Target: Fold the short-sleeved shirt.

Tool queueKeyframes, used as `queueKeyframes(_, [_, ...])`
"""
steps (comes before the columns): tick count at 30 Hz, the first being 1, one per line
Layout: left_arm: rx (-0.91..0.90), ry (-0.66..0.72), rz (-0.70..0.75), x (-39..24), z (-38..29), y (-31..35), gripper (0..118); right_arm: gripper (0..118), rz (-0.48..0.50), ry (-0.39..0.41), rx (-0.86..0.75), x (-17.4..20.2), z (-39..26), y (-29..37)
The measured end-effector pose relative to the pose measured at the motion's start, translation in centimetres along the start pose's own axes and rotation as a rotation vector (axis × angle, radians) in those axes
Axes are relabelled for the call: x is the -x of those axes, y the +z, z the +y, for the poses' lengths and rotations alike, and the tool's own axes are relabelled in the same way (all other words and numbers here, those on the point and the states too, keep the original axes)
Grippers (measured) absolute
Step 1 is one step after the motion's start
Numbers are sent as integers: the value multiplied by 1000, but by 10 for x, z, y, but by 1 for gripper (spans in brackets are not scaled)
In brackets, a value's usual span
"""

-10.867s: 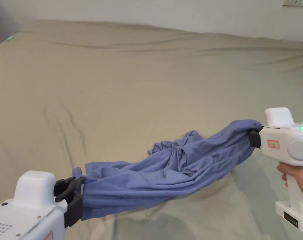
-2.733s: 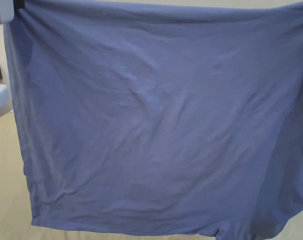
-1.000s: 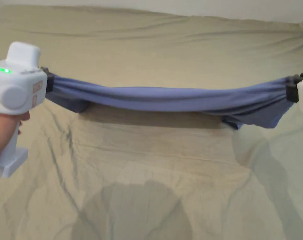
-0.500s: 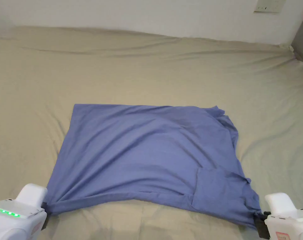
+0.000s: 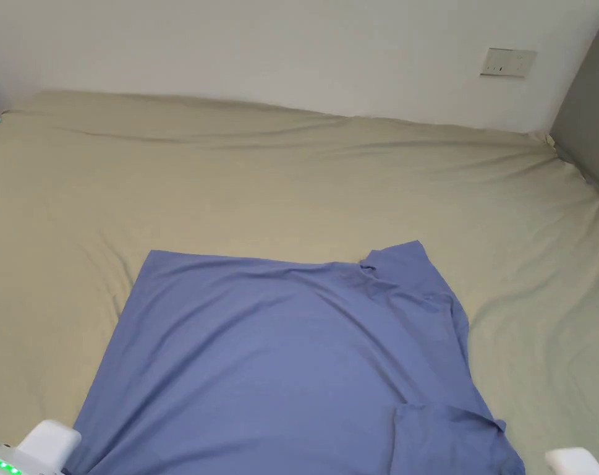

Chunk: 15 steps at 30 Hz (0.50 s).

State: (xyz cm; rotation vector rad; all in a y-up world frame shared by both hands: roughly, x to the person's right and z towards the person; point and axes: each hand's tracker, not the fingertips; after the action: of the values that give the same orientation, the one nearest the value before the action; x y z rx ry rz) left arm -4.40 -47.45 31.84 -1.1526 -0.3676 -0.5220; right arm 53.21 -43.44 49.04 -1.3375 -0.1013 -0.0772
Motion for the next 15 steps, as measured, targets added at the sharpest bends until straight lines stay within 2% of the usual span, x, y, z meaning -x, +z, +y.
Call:
queueKeyframes(3, [34,-13,-14,-5,-4,-18,0,3,-13,17,60,-3,-5,-24])
queueKeyframes(7, [41,-35,14,-12,1,-18,0,4,-7,-25,69,1,-9,-48])
queueKeyframes(8, [39,-45,19,-13,1,-17,5,8,-7,-31,68,1,-9,-52])
queueKeyframes(9, [37,-51,23,-13,1,-16,17,13,-6,-36,65,0,-7,-50])
queueKeyframes(10, [31,-51,33,-13,3,-14,36,28,-10,-40,52,-1,-4,-44])
queueKeyframes(11, [23,-45,49,-13,6,-8,58,63,-28,-43,31,-2,-1,-39])
queueKeyframes(12, [4,-24,52,-10,11,-1,78,92,-66,-41,4,-8,4,-33])
queueKeyframes(13, [-38,13,19,-7,16,9,92,104,-122,-28,-36,-10,10,-23])
queueKeyframes(14, [-97,60,-5,-4,24,21,104,105,-173,-7,-138,-8,18,-6])
queueKeyframes(15, [-168,111,-17,-3,32,37,113,105,-179,7,-243,-5,25,10])
